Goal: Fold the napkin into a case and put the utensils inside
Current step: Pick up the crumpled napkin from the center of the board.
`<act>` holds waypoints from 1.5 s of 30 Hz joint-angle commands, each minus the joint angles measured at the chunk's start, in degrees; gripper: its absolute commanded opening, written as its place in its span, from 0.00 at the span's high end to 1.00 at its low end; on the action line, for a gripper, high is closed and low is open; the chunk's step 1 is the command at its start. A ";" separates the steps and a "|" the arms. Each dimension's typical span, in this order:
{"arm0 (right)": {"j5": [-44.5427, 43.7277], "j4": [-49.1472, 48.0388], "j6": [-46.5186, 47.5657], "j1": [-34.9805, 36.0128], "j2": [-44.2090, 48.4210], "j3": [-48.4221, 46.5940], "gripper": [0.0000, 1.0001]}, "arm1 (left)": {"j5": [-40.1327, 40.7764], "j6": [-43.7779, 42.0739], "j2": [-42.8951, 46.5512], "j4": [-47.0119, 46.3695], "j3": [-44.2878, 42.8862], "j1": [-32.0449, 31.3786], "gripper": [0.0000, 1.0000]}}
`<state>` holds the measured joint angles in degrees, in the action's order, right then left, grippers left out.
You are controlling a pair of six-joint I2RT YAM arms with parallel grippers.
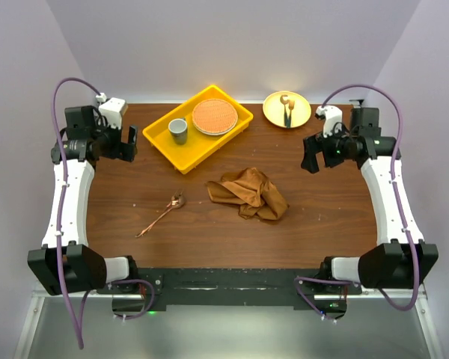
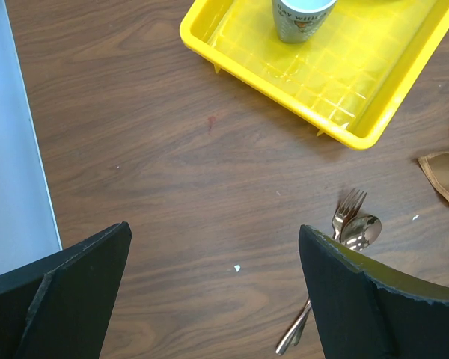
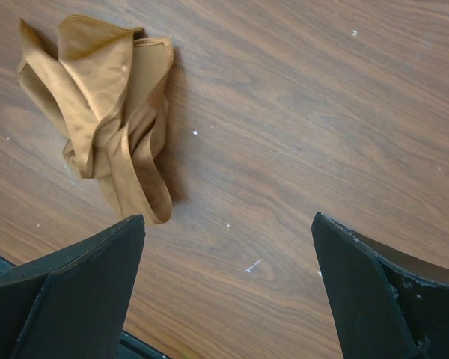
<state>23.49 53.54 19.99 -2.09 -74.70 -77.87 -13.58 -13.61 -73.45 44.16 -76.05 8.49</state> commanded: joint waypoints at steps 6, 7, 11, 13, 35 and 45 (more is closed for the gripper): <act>-3.62 1.48 2.95 11.57 -6.07 -6.06 0.02 | -7.24 -4.32 1.73 -2.59 -3.23 -0.58 0.00; -3.71 1.48 3.04 12.97 -7.12 -6.85 0.02 | -7.86 -4.50 2.25 -2.76 -2.88 -0.76 0.00; -5.11 2.10 4.18 18.07 -12.66 -11.68 0.02 | -8.56 -5.90 3.57 -3.12 -0.95 -0.84 0.00; -6.43 2.27 4.53 21.14 -15.91 -13.36 0.02 | -9.26 -6.25 4.28 -3.03 -0.42 -0.84 0.00; -13.20 6.66 5.76 32.32 -37.62 -21.19 0.19 | -18.32 -16.28 8.41 1.54 8.28 -1.55 0.06; -7.32 11.24 5.06 30.75 -32.19 -18.47 1.00 | -22.44 -20.40 8.76 1.98 10.13 -2.25 0.10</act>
<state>12.97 61.56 25.10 29.89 -112.33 -97.36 -31.92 -30.30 -66.11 46.17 -66.61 6.92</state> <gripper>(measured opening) 0.015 0.907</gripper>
